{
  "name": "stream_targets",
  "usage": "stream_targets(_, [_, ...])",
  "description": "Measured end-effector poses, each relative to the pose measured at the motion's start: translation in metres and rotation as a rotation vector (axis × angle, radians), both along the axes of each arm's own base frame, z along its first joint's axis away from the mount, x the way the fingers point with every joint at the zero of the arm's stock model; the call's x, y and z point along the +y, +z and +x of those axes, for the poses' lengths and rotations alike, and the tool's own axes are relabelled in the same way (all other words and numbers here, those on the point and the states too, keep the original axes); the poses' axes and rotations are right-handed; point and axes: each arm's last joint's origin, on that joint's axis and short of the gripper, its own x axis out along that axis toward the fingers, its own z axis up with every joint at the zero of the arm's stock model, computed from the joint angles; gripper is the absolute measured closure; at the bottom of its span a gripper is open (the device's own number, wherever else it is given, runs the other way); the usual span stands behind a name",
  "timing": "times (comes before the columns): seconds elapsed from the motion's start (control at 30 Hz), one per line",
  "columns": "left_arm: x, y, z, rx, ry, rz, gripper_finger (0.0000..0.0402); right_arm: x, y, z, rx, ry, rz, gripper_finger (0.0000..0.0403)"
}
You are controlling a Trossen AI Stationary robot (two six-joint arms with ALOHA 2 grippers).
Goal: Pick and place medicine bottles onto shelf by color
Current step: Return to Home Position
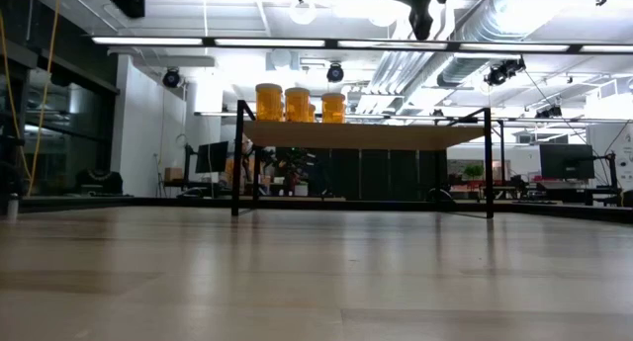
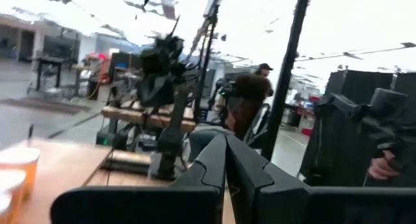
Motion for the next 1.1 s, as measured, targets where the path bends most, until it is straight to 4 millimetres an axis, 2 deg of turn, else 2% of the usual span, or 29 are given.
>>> stream_targets(0.4, [-0.001,-0.06,-0.016,-0.03,-0.029,-0.068,0.0401,0.0,-0.002,0.0,0.022,0.0,0.006,0.0403])
stream_targets(0.6, [0.0,-0.084,-0.014,-0.051,-0.017,-0.103,0.0401,0.0,-0.003,0.0,0.027,-0.008,0.057,0.0403])
stream_targets(0.73, [0.0,-0.096,-0.011,-0.028,-0.014,-0.118,0.0401,0.0,-0.004,-0.001,0.038,-0.006,0.059,0.0403])
stream_targets(0.87, [0.001,-0.098,-0.011,-0.003,-0.001,-0.097,0.0401,0.0,-0.006,-0.001,0.061,-0.006,0.064,0.0403])
stream_targets(1.1, [0.004,-0.113,-0.008,0.157,0.042,-0.077,0.0401,0.001,-0.01,-0.002,0.102,-0.006,0.103,0.0403])
